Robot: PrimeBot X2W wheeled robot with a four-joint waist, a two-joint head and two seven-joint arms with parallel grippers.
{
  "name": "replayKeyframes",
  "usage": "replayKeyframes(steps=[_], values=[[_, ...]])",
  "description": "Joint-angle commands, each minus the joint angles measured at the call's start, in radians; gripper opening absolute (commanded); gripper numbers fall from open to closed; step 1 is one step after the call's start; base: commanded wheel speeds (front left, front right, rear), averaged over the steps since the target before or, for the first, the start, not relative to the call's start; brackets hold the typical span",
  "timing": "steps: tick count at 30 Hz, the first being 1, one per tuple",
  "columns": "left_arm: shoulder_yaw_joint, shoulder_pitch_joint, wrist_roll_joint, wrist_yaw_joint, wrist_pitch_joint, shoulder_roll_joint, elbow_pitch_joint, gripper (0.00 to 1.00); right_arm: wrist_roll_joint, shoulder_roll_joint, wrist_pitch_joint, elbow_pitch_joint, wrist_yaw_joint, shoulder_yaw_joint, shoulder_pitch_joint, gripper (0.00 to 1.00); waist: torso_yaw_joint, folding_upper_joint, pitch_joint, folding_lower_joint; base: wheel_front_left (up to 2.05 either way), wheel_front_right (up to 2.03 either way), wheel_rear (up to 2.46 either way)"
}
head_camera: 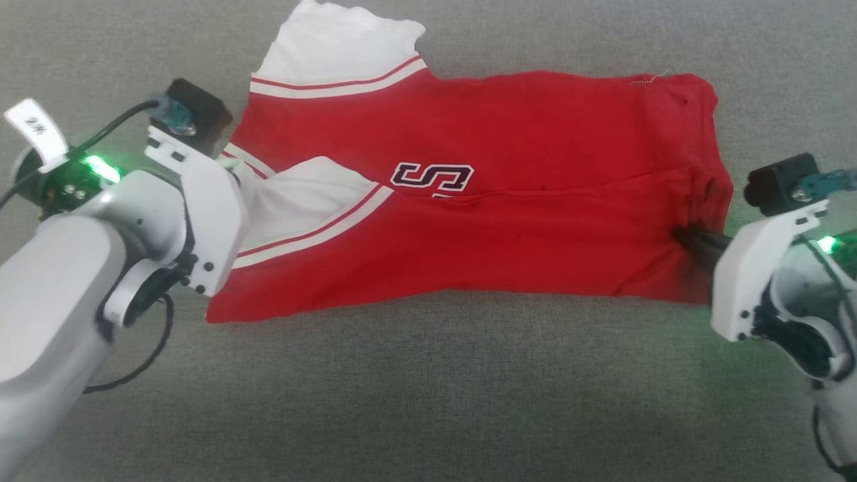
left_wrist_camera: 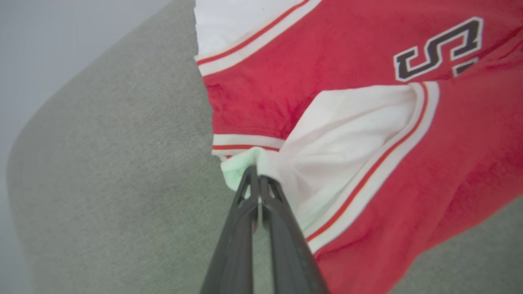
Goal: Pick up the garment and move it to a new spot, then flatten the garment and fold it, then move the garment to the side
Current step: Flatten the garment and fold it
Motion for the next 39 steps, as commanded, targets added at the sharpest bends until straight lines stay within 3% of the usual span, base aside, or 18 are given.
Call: replayKeyframes(steps=[1, 9, 11, 12, 13, 14, 15, 16, 21, 26, 39], values=[[-0.005, -0.015, -0.005, -0.011, -0.002, -0.014, 0.028, 0.0, 0.003, 0.014, 0.001, 0.014, -0.002, 0.004, -0.016, 0.0, -0.003, 0.0, 0.006, 0.0, 0.0, 0.0, 0.0], [-0.025, -0.049, -0.083, -0.068, 0.064, -0.097, 0.229, 0.03, 0.003, 0.037, 0.043, 0.091, -0.001, 0.077, -0.071, 0.0, -0.009, 0.0, 0.018, 0.0, 0.0, 0.0, 0.0], [-0.018, -0.057, -0.099, -0.068, 0.068, -0.111, 0.251, 0.29, 0.006, 0.031, 0.046, 0.097, -0.001, 0.091, -0.085, 0.0, -0.008, 0.0, 0.016, 0.0, 0.0, 0.0, 0.0], [-0.01, -0.06, -0.109, -0.065, 0.061, -0.117, 0.257, 0.43, 0.011, 0.03, 0.048, 0.1, -0.001, 0.092, -0.09, 0.17, -0.008, 0.0, 0.013, 0.0, 0.0, 0.0, 0.0], [-0.004, -0.063, -0.117, -0.061, 0.057, -0.12, 0.259, 0.81, 0.013, 0.03, 0.045, 0.101, -0.001, 0.088, -0.096, 0.36, -0.007, 0.0, 0.01, 0.0, 0.0, 0.0, 0.0], [-0.001, -0.063, -0.12, -0.057, 0.058, -0.118, 0.26, 1.0, 0.015, 0.025, 0.043, 0.102, -0.001, 0.084, -0.099, 0.45, -0.005, 0.0, 0.005, 0.0, 0.0, 0.0, 0.0], [0.002, -0.063, -0.121, -0.054, 0.061, -0.114, 0.258, 1.0, 0.014, 0.021, 0.042, 0.098, -0.001, 0.083, -0.102, 0.78, -0.003, 0.0, 0.0, 0.0, 0.0, 0.0, 0.0], [0.008, -0.057, -0.128, -0.043, 0.067, -0.112, 0.241, 1.0, 0.018, 0.02, 0.028, 0.086, -0.001, 0.066, -0.099, 1.0, 0.002, 0.0, -0.011, 0.0, 0.0, 0.0, 0.0], [0.014, -0.029, -0.128, -0.004, 0.093, -0.086, 0.184, 1.0, 0.007, 0.018, 0.003, 0.058, -0.001, 0.029, -0.073, 1.0, 0.013, 0.0, -0.037, 0.0, 0.0, 0.0, 0.0], [0.03, 0.025, -0.154, 0.064, 0.13, -0.051, 0.079, 1.0, -0.029, 0.04, -0.065, 0.007, -0.001, -0.053, -0.033, 1.0, 0.022, 0.0, -0.063, 0.0, 0.0, 0.0, 0.0], [0.057, 0.205, -0.218, 0.22, 0.193, 0.041, -0.121, 1.0, -0.212, 0.171, -0.344, -0.125, -0.001, -0.277, 0.057, 1.0, -0.021, 0.0, -0.071, 0.0, 0.0, 0.0, 0.0]])
